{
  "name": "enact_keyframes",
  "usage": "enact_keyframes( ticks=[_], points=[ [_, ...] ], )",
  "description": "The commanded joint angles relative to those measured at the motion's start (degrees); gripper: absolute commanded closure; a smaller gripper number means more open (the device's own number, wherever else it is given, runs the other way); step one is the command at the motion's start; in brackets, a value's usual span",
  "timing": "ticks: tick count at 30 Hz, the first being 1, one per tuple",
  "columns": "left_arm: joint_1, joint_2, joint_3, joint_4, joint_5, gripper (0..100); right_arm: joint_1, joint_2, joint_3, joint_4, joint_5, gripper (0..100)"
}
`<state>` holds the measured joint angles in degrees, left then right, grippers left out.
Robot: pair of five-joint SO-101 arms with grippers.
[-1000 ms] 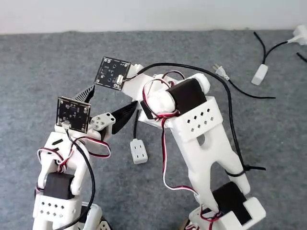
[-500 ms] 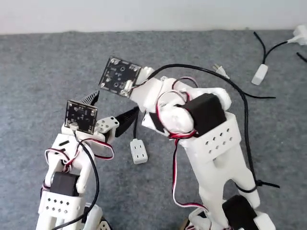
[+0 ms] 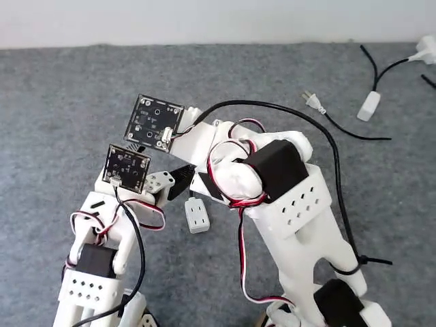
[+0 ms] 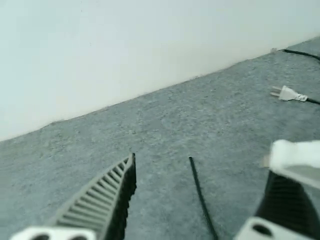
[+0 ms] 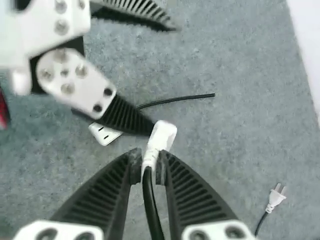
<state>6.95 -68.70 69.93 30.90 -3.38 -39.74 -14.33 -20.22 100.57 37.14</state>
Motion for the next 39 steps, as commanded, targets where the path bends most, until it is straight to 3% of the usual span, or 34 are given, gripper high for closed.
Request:
enact_keyframes(
  ticks=[1,9,17,22,25,39],
  points=[
    [-8.62,-1.14,-1.01,-5.98,-1.41,60,0.04,-1.01,2.64,1.8,1.32,99.1],
    [-18.81,-0.88,-0.92,-8.09,-1.05,60,3.3,-1.01,10.29,-2.68,3.78,99.1],
    [-12.92,-1.32,-0.04,-4.92,0.0,60,3.56,-1.01,10.02,-2.77,3.78,99.1],
    [-4.66,-1.41,-9.54,10.73,0.62,60,3.74,-1.1,10.02,-3.56,3.78,99.1],
    [-4.48,-2.64,-14.81,16.62,2.64,60,3.82,-1.1,10.02,-4.0,3.78,99.1],
    [-4.4,-18.55,-13.05,19.34,0.09,60,3.82,-1.01,10.2,-5.14,3.43,99.1]
  ],
)
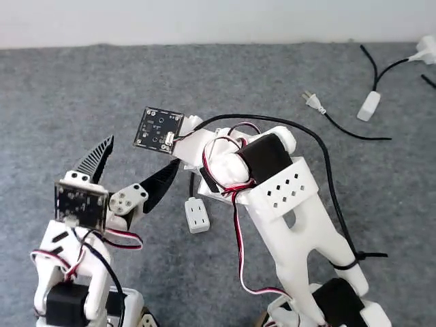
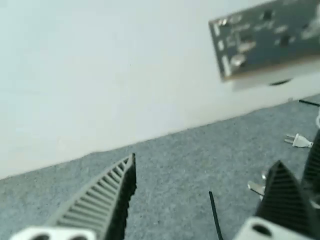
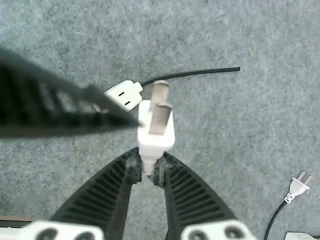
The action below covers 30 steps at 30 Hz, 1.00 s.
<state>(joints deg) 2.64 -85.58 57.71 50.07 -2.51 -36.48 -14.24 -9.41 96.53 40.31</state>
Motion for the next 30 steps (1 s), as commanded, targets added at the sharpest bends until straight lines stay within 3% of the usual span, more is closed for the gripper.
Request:
enact_keyframes(
  ticks=[1,24,30],
  points=[
    [-0.09,-1.76,-0.75,0.18,-0.79,60,0.57,-1.1,-0.62,-1.1,0.26,99.1],
    [0.44,-0.7,11.82,-11.25,-0.79,60,-2.77,-1.89,-1.14,1.63,-1.05,99.1],
    [0.44,-0.7,12.79,-11.78,-0.88,60,-4.79,-1.89,-8.44,6.02,-2.64,99.1]
  ],
)
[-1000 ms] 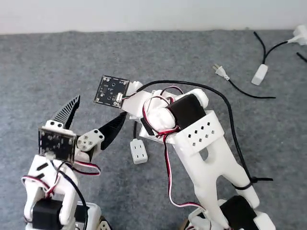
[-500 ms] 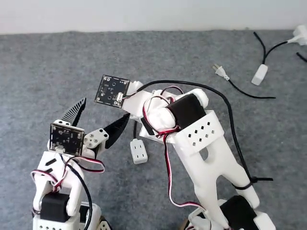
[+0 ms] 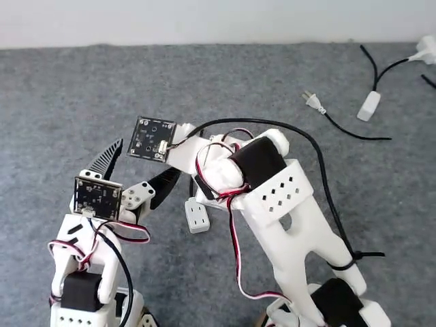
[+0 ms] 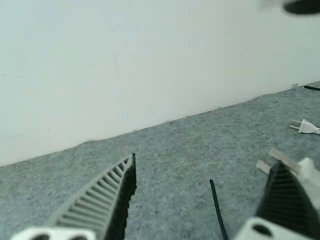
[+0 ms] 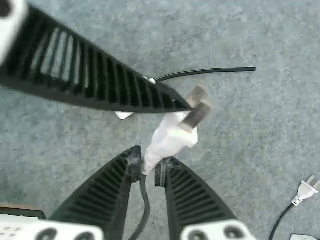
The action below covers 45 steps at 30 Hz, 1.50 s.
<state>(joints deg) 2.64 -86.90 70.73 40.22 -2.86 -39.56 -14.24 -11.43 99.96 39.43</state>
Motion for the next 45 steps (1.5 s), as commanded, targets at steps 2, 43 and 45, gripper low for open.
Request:
enact_keyframes(
  ticks=[2,43,45],
  points=[
    [0.44,0.62,0.66,-2.81,-0.53,60,-1.63,-1.89,-8.79,2.86,-2.2,99.1],
    [-4.4,0.62,6.46,-10.64,-4.22,60,16.57,-7.16,1.41,-2.24,-7.21,99.0],
    [-5.54,0.62,6.29,-10.64,-4.22,60,18.15,-7.16,4.4,-2.95,-6.86,99.0]
  ],
)
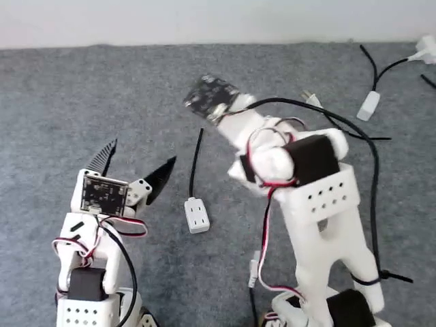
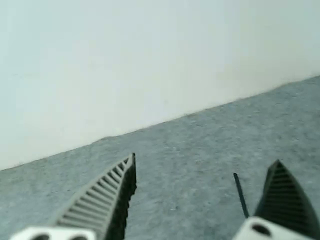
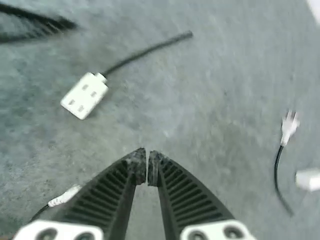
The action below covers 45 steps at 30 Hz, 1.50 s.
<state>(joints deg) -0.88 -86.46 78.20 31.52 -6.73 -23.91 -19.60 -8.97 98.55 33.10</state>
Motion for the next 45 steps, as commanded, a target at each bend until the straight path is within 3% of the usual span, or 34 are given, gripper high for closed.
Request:
enact_keyframes(
  ticks=[1,7,16,45],
  points=[
    [-2.81,0.18,-1.27,-1.93,-0.35,60,3.03,-1.8,3.69,-1.71,-0.53,99.0],
    [-8.62,0.18,-1.1,-4.92,1.58,64,3.21,-1.8,19.6,-6.73,-0.97,98.9],
    [-8.53,0.18,-0.84,-4.84,2.2,67,3.47,-1.8,38.24,-12.09,-0.7,98.9],
    [-5.54,0.18,1.36,-5.19,2.11,67,-1.27,-2.51,75.69,-65.63,-0.62,99.0]
  ],
)
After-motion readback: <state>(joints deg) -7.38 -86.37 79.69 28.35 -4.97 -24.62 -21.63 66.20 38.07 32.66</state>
